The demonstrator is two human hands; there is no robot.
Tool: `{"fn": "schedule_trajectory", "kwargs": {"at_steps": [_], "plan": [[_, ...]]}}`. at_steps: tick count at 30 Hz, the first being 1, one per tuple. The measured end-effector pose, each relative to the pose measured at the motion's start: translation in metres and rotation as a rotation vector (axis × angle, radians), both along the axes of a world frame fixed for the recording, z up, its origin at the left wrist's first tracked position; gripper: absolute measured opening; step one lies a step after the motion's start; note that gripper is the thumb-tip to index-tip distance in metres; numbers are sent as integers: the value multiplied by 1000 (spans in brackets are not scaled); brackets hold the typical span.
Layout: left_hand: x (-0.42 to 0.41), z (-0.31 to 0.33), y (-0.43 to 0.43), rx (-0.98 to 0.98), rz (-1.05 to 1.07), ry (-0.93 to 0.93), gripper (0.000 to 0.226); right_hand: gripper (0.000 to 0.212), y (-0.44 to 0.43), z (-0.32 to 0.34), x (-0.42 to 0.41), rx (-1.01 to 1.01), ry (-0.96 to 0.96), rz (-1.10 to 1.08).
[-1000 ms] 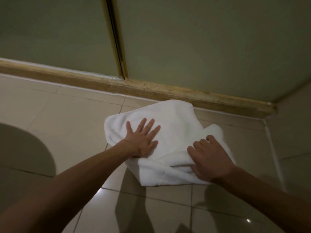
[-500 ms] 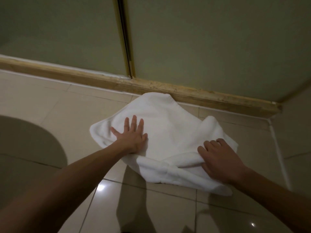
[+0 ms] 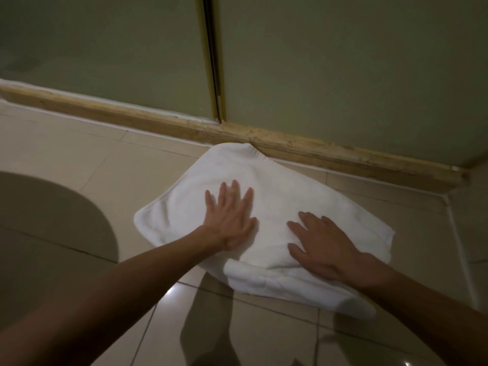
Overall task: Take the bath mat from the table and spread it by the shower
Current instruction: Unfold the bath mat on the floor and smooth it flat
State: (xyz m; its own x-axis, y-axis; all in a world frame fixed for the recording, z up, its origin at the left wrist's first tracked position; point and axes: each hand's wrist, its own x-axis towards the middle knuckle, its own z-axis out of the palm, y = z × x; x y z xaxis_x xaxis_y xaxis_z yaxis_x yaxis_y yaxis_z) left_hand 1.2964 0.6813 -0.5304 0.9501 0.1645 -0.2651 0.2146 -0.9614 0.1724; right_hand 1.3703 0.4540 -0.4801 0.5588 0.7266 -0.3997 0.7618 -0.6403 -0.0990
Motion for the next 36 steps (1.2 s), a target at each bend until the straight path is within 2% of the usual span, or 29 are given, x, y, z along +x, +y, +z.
{"fn": "schedule_trajectory", "kwargs": {"at_steps": [2, 5, 13, 21, 25, 30, 36], "plan": [[3, -3, -6, -2, -76, 13, 74, 64, 6, -10, 2, -45, 35, -22], [4, -9, -7, -2, -67, 55, 75, 70, 7, -23, 8, -91, 54, -25], [11, -17, -4, 29, -44, 52, 76, 78, -2, -45, 28, -33, 35, 26], [-13, -14, -7, -70, -128, -1, 81, 76, -9, -51, 47, -10, -26, 72], [-34, -17, -14, 17, -209, -20, 81, 76, -10, -46, 57, -68, -57, 53], [-42, -21, -17, 97, -214, -52, 79, 69, -15, -43, 63, -154, -100, -58], [-42, -21, -17, 114, -213, -55, 78, 66, -12, -47, 49, -121, -29, -127]]}}
